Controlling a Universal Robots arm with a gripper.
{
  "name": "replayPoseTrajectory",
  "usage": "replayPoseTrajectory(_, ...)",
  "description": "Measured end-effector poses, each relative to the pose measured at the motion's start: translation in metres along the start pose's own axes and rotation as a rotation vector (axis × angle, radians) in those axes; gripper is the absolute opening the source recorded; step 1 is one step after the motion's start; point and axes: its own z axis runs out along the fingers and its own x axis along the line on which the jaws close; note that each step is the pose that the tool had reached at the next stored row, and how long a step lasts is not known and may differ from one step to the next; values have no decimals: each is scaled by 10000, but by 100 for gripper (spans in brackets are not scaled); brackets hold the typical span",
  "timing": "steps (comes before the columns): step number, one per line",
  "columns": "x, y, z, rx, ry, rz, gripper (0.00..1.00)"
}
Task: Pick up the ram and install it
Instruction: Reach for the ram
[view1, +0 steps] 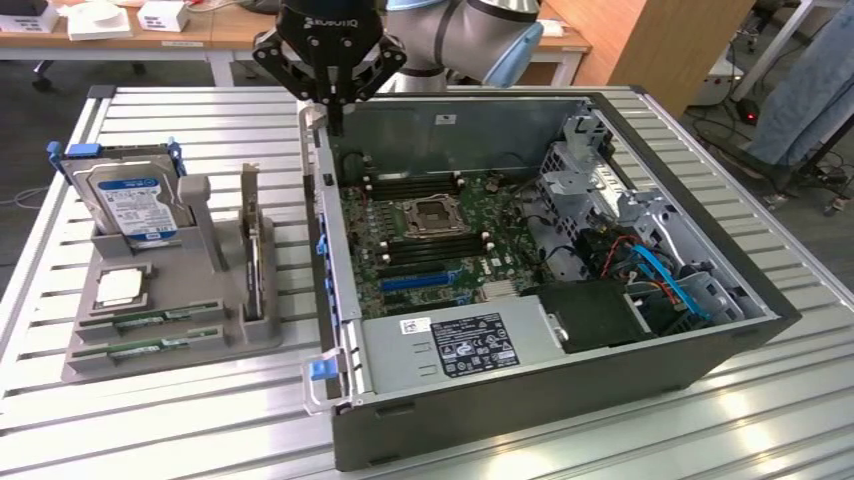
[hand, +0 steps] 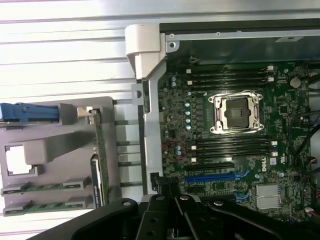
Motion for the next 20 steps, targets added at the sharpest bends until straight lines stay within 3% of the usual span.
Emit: replayPoseTrajectory(20, 595, -44, -12, 0, 0, 0, 9)
